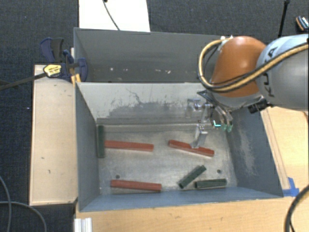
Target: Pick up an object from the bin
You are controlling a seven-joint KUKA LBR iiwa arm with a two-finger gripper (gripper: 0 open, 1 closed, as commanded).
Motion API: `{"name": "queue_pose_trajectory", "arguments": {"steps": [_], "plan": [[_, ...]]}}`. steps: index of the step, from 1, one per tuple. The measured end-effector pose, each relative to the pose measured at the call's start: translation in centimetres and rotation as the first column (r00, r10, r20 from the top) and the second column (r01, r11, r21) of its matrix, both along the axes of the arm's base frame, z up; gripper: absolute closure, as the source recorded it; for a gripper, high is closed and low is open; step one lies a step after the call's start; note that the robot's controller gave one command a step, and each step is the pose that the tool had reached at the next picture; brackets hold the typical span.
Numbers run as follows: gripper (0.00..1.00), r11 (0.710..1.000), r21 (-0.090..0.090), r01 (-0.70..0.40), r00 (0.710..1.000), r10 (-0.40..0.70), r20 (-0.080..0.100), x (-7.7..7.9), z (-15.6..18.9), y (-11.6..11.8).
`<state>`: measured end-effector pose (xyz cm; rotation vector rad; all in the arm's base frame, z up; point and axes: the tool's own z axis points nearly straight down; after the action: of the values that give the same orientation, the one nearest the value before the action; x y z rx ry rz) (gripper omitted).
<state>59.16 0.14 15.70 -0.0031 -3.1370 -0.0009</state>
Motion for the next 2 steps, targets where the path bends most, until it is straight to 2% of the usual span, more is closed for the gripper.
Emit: {"name": "queue_pose_trajectory", "arguments": {"steps": [1,2], "plan": [[1.0,1.0,0.0,0.0,1.0,0.0,0.008,0.19,0.45,0.0],[0.0,1.0,0.0,0.0,1.0,0.0,0.008,0.19,0.45,0.0]]}}
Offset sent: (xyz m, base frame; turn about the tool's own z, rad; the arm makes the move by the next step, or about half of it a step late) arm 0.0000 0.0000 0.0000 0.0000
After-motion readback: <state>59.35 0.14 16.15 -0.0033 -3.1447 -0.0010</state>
